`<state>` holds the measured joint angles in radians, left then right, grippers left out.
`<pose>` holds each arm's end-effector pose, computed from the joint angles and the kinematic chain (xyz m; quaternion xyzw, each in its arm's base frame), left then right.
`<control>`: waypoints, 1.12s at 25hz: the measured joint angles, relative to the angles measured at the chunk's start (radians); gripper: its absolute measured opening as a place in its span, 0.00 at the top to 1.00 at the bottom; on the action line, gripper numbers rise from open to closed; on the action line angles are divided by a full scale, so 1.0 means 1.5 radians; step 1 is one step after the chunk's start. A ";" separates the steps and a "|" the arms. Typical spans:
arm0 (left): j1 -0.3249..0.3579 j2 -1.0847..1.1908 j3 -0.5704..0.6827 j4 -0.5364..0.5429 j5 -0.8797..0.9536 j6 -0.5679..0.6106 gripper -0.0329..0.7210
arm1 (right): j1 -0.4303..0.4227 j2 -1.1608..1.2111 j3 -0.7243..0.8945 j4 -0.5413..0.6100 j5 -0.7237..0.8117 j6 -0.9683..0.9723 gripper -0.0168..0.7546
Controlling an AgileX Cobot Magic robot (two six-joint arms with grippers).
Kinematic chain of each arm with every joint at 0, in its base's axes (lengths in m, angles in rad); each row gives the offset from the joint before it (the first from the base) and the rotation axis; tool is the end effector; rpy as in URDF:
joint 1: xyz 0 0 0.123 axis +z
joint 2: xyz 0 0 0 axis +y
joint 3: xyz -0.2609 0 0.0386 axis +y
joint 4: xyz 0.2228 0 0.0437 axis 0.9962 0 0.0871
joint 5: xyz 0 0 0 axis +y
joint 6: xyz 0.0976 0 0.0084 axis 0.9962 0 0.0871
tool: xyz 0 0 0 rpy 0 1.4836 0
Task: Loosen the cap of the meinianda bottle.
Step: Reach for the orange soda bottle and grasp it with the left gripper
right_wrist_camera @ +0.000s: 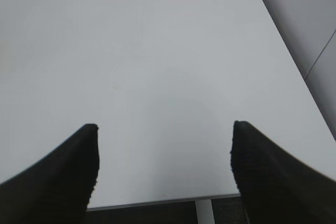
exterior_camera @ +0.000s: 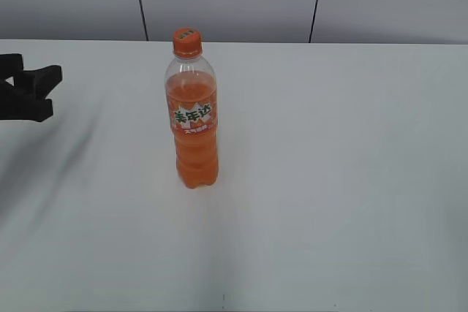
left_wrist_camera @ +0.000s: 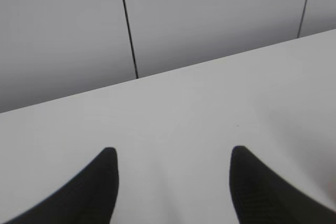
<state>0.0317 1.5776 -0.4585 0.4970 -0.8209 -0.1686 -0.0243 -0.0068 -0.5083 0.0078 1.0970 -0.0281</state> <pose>0.2662 -0.0257 0.1772 0.1669 0.7743 -0.0762 0.6056 -0.0026 0.0007 0.2610 -0.0019 0.8587 -0.0095 0.5124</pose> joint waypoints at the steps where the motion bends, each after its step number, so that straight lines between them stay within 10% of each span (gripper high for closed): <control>1: 0.000 0.005 -0.004 0.018 -0.004 -0.012 0.41 | 0.000 0.000 0.000 0.000 0.000 0.000 0.22; 15: 0.000 0.088 -0.097 0.368 0.019 -0.165 0.42 | 0.000 0.000 0.000 0.000 0.000 0.000 0.22; 28: 0.001 0.148 -0.152 0.539 -0.027 -0.281 0.47 | 0.000 0.000 0.000 0.000 0.000 0.000 0.22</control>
<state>0.0330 1.7991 -0.6872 1.3048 -0.8612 -0.5904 -0.0243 -0.0068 -0.5083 0.0078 1.0970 -0.0281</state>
